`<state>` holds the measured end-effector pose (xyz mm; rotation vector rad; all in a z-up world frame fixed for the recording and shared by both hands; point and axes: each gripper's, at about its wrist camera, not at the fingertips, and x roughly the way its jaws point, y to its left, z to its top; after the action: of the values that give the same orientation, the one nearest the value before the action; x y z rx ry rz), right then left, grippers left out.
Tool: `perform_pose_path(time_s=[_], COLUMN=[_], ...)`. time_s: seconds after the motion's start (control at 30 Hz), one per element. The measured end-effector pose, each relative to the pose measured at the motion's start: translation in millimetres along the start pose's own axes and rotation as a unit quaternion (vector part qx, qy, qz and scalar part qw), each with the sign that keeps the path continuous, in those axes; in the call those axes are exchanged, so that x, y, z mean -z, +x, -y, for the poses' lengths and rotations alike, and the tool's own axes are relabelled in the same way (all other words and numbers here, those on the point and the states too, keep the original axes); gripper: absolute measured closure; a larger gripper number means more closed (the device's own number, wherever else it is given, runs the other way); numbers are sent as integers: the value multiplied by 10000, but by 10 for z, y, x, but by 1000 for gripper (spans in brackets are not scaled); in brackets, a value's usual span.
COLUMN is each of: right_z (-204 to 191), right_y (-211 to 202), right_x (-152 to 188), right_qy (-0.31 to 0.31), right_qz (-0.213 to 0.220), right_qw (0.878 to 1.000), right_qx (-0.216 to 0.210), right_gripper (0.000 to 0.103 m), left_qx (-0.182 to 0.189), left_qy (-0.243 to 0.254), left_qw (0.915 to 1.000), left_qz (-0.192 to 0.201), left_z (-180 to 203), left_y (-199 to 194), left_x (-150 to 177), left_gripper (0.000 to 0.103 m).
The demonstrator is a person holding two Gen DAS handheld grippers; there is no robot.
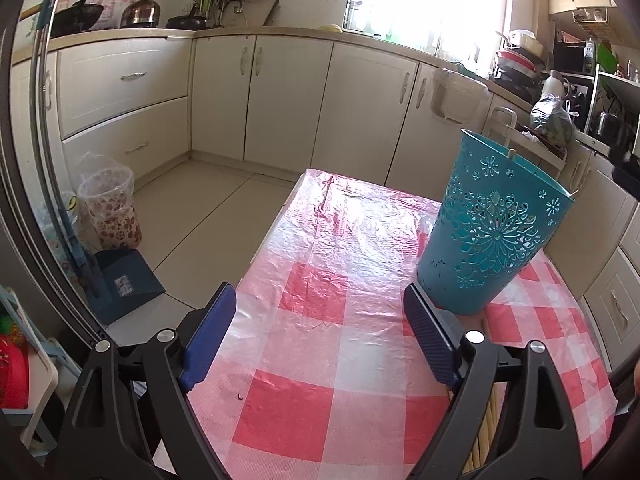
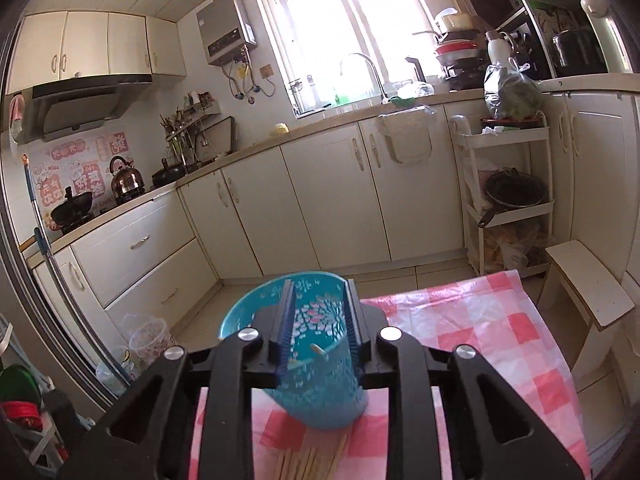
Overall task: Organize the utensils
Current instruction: 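Lift the stick with the right tool and release it into the basket, then move the left tool to the stick bundle and grasp one stick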
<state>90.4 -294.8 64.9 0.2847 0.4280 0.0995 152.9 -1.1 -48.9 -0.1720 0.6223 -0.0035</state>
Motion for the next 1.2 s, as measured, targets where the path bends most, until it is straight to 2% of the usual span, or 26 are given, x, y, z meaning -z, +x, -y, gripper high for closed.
perform_pose_path(time_s=[0.13, 0.27, 0.37, 0.57, 0.8, 0.9, 1.2], right_z=[81, 190, 207, 138, 52, 20, -31], right_y=[-169, -111, -2, 219, 708, 888, 1004], right_x=[525, 1060, 1262, 1339, 1267, 1243, 1230], right_qy=[-43, 138, 123, 45, -107, -197, -462], right_qz=[-766, -1643, -1987, -2270, -2494, -2622, -2664], right_qw=[9970, 9862, 9798, 9737, 9673, 9628, 9599], right_qx=[75, 129, 181, 205, 455, 624, 743], right_gripper=[76, 76, 76, 76, 77, 82, 83], left_qx=[-75, -172, -248, -378, -367, -338, -272], left_qy=[-11, -42, -64, -87, -149, -191, -260], left_qw=[10000, 9998, 9996, 9992, 9990, 9989, 9987], left_qz=[-35, -83, -109, -137, -229, -265, -351], left_z=[-31, -86, -140, -193, -223, -236, -240], left_y=[-113, -217, -286, -299, -237, -213, -153], left_x=[83, 182, 254, 310, 332, 334, 348], left_gripper=[19, 17, 17, 14, 13, 12, 12])
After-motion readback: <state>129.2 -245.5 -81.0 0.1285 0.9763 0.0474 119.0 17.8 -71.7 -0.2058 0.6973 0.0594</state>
